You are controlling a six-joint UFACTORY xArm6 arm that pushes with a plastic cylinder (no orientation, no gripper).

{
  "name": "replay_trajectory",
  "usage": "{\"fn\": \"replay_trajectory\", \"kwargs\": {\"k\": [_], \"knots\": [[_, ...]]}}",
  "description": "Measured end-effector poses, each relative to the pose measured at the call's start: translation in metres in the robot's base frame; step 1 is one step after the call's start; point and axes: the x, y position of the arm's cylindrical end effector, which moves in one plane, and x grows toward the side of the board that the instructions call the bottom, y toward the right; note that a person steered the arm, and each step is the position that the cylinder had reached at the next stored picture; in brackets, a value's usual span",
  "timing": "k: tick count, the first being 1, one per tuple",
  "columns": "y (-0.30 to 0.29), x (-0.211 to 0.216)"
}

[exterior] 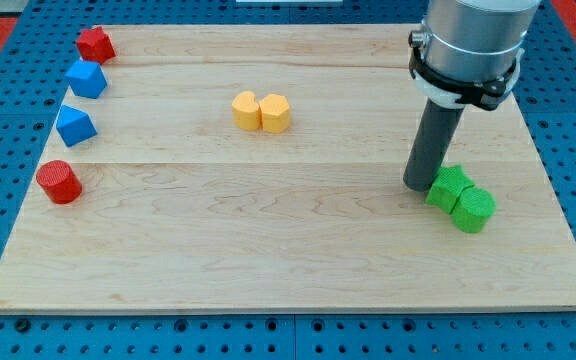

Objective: Move red circle to red star

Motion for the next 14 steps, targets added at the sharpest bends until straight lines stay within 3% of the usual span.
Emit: {"fn": "replay_trajectory", "kwargs": {"k": [3,5,7,10,12,14], "knots": [[-0.113,0.0],[-0.166,0.04],[-0.276,0.082],[-0.412,0.066],[-0.436,0.036],[-0.418,0.011]]}}
